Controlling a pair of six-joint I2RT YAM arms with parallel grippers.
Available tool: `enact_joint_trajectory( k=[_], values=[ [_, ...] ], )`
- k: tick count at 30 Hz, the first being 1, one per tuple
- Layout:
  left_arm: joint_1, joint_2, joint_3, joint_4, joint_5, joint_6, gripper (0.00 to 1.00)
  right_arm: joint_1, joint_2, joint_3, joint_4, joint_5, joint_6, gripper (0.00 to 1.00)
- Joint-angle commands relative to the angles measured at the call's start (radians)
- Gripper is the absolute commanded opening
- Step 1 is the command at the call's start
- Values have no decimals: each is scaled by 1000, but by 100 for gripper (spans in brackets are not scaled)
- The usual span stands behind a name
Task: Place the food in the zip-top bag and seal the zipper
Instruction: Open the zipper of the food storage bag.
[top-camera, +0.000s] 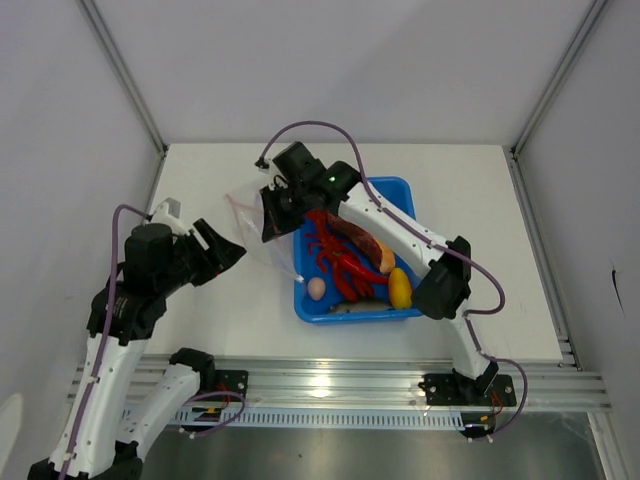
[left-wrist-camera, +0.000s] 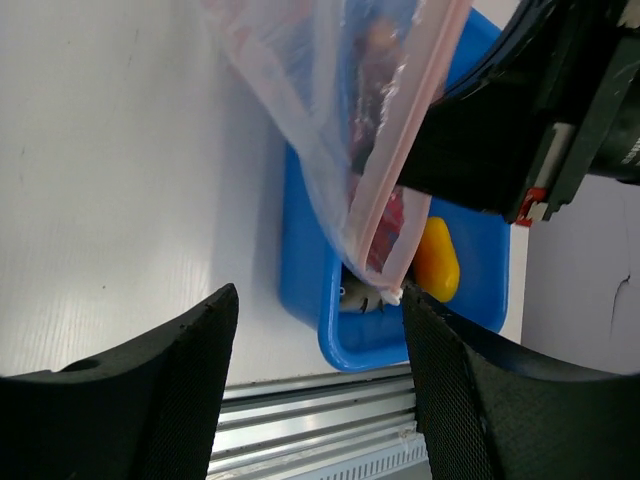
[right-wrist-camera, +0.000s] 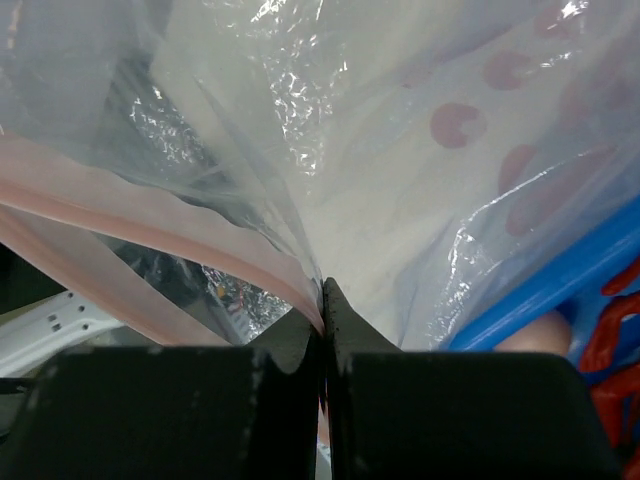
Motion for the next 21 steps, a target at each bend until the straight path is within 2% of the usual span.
enact_joint_trajectory(
  k=[1,9,17,19,21],
  values=[
    [-44,54,62,88,7,16,69,7,-36,18,-2,-93,42,0],
    [-147,177,107,88,-111,10,68,0,-46,46,0,-126,80,0],
    [-169,258,103,28,-203,-1,62,-25,-69,74,23,-152,117,0],
    [-169,252,110,19,-239,13,51,-45,-82,72,32,-164,134,0],
    [-169,252,149,10,-256,45,30,-62,-86,71,43,-182,143,0]
  ],
)
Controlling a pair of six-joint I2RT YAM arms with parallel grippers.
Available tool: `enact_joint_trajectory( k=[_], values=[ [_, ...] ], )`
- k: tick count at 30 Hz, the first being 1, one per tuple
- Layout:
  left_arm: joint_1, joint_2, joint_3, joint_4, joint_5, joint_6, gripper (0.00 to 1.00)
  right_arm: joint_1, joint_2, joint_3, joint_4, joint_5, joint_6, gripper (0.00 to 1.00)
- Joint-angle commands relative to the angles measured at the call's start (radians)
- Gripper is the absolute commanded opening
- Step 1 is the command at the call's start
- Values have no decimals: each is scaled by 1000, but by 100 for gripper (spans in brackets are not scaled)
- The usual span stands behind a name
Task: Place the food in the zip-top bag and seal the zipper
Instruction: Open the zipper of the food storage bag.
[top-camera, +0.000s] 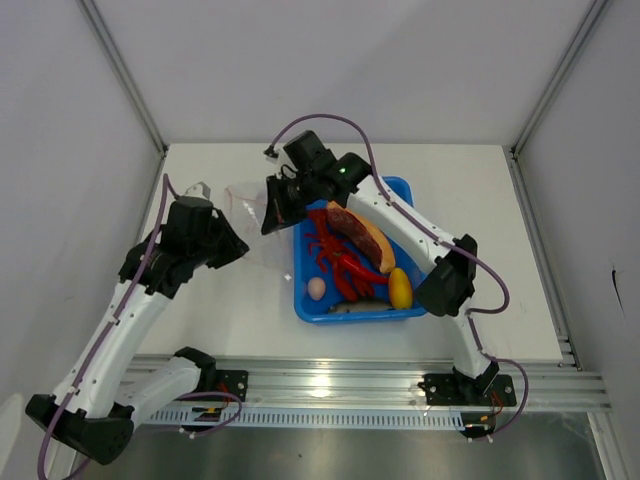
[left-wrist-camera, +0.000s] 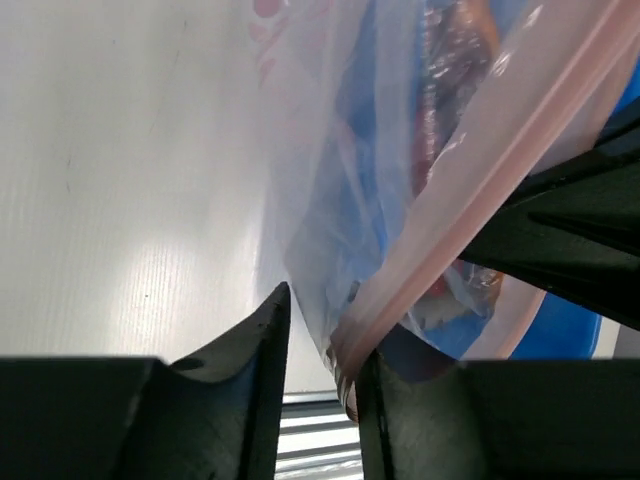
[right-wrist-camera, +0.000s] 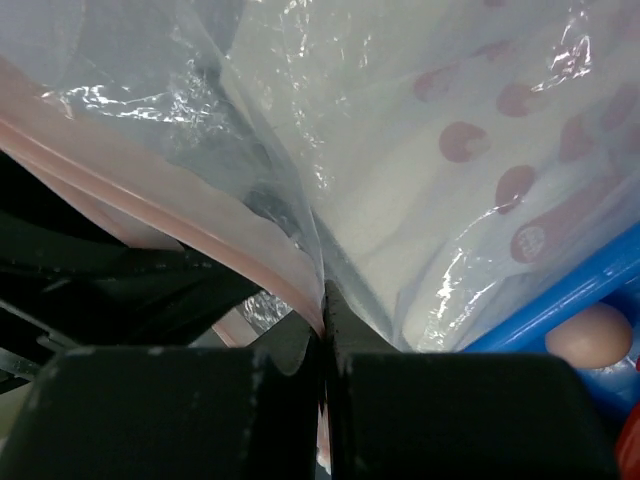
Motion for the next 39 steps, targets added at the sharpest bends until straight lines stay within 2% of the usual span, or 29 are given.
enact_joint_trajectory(
  k=[1,2,7,9,10,14,17,20,22,23,26,27,29,30,31,36,39],
  values=[
    [-8,-6,93,-42,-77,53,20,-37,-80,48,37,-52,40,0],
    [-8,12,109,-59,-86,74,1,-42,-80,50,38,-57,39,0],
    [-8,66,350,-215,-158,116,1,-78,-75,28,23,-63,21,0],
    [-6,98,403,-267,-169,130,1,-91,-75,-7,20,-57,4,0],
    [-6,115,485,-304,-177,131,1,-106,-74,-18,20,-60,-2,0],
    [-6,206,601,-468,-154,139,1,-140,-46,-27,-29,-5,-55,0],
    [-6,264,627,-560,-146,147,1,-167,-17,-35,-72,5,-79,0],
    [-6,293,588,-559,-126,164,1,-177,24,-21,-100,14,-99,0],
    [-6,304,537,-521,-61,176,1,-172,46,-21,-108,9,-114,2],
    [-6,316,485,-504,-6,174,1,-166,52,-28,-109,-3,-116,6],
    [-6,341,457,-432,44,168,1,-154,72,-42,-117,-9,-124,12],
    [-6,345,456,-421,55,167,1,-148,73,-41,-121,-8,-127,23],
    [-6,356,462,-398,55,167,1,-143,63,-44,-120,15,-136,40],
    [-6,359,465,-396,55,167,1,-141,55,-45,-118,26,-139,54],
    [-6,364,477,-395,55,170,1,-143,46,-44,-118,49,-144,60],
    [-6,399,521,-398,33,174,1,-160,-65,-64,-126,140,-179,77],
    [-6,419,538,-392,38,167,1,-172,-170,-107,-98,176,-187,80]
  ],
)
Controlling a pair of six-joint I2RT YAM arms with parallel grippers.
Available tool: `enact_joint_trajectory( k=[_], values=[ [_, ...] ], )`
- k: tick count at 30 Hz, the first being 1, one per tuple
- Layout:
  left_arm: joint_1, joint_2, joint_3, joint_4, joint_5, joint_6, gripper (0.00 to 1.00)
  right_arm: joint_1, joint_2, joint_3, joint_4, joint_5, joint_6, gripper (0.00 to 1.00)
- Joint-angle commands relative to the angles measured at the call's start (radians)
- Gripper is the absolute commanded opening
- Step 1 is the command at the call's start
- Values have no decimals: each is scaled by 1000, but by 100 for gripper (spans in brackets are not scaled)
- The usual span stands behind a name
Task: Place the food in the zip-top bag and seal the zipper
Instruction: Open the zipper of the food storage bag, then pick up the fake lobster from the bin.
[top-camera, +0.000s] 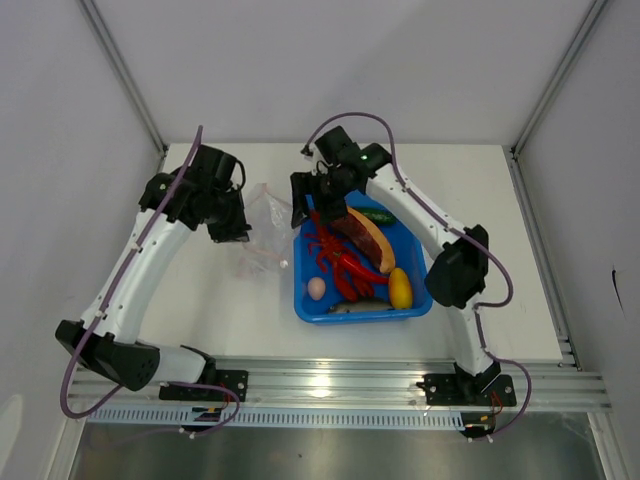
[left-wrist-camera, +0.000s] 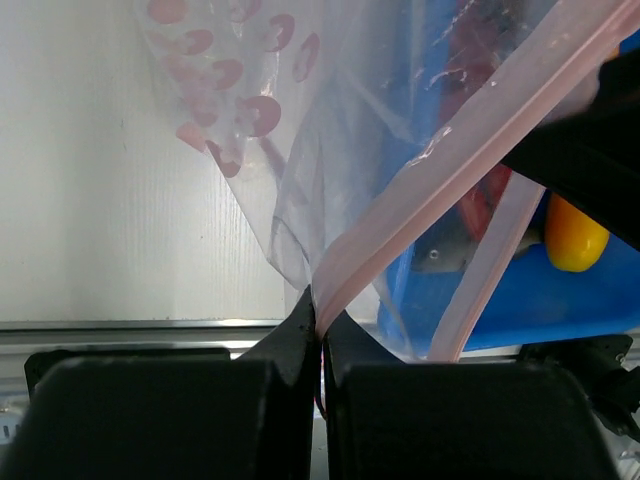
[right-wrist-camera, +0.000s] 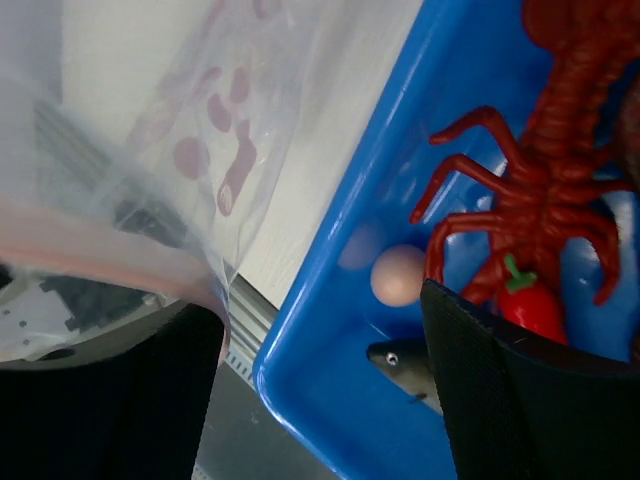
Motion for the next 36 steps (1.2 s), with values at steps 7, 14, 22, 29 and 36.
enact_joint_trajectory(
  k=[7,14,22,29,36],
  values=[
    [1,30,67,20,4,14,1,-88,-373,-252,111,129,10,84],
    [9,8,78,26,12,20,1,-110,-311,-363,124,185,-47,78],
    [12,-34,29,20,30,15,1,-71,-148,-360,311,322,-76,64],
    [12,-81,-23,6,79,17,1,-56,-57,-333,492,331,-18,50],
    [12,-96,-45,25,119,-5,0,-2,43,-270,503,405,51,52]
  ],
)
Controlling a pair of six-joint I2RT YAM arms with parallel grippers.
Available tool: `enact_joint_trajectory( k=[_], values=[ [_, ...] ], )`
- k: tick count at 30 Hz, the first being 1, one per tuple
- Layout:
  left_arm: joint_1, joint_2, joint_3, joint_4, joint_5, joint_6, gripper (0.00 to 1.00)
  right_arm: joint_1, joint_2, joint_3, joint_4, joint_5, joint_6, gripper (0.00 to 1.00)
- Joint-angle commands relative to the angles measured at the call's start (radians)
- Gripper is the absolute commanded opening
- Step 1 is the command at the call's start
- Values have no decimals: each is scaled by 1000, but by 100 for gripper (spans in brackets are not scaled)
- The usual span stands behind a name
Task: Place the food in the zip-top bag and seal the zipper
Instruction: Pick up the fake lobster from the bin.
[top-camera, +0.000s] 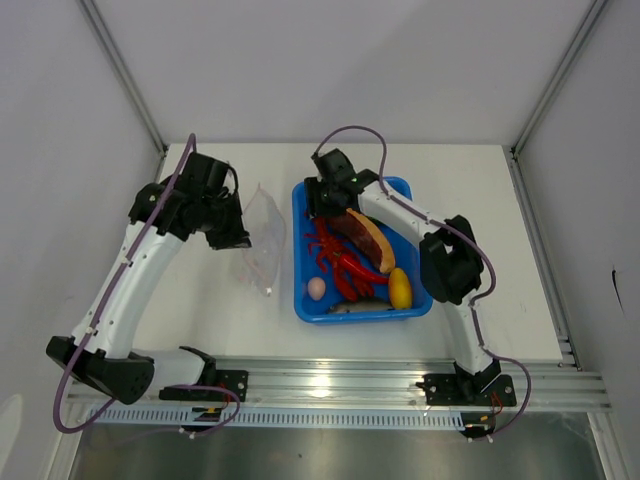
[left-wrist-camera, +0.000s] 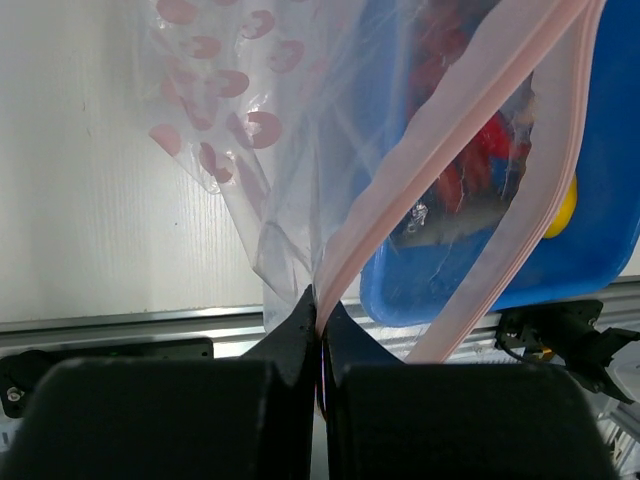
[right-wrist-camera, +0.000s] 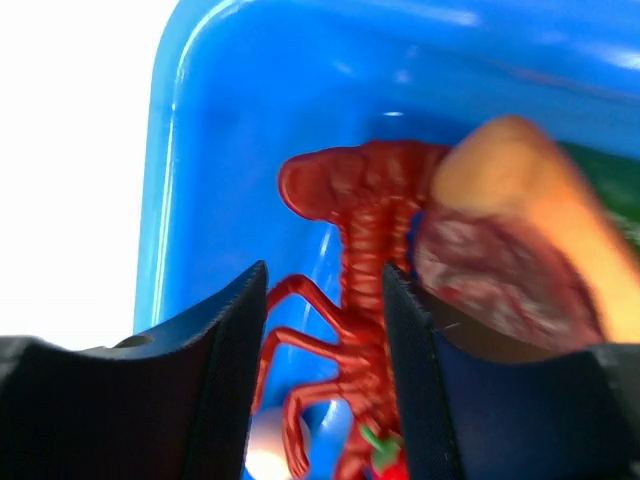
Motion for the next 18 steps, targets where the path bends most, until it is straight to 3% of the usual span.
enact_joint_trajectory(
  k=[1,4,18],
  values=[
    [5,-35,-15,17,47,-6,1,37,40,34,51,68,49,55],
    [5,-42,-33,22,53,-4,1,51,52,26,64,124,56,59],
    [5,-41,-30,20,58,13,1,57,153,51,-10,328,99,62]
  ],
)
